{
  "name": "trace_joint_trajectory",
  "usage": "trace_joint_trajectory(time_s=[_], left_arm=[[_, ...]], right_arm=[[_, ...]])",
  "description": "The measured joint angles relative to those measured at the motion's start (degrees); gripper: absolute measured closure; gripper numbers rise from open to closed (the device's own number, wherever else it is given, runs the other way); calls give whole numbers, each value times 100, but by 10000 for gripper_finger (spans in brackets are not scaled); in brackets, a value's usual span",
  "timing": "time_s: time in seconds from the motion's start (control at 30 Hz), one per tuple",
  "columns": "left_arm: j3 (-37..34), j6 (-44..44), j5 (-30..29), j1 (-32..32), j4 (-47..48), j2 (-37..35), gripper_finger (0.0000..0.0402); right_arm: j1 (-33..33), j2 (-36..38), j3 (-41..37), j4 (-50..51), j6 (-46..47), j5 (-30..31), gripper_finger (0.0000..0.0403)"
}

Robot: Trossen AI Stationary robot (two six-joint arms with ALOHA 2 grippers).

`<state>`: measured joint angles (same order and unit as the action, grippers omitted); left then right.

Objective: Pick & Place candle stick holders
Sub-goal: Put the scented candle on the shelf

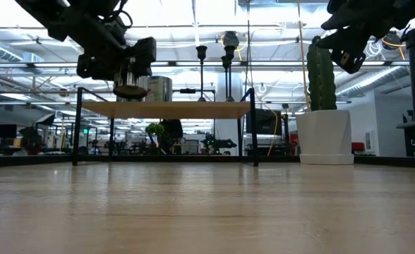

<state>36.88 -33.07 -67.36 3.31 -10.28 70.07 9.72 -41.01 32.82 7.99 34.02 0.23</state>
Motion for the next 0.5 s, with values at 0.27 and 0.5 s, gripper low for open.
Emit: trace_joint_trajectory(time_s=[0.27,0.5], left_arm=[[-9,392,-247,18,-381,397,42],[-2,429,-140,261,-464,390,42]], right_arm=[[2,0,0,7,265,-2,277],[2,0,0,15,287,-2,277]])
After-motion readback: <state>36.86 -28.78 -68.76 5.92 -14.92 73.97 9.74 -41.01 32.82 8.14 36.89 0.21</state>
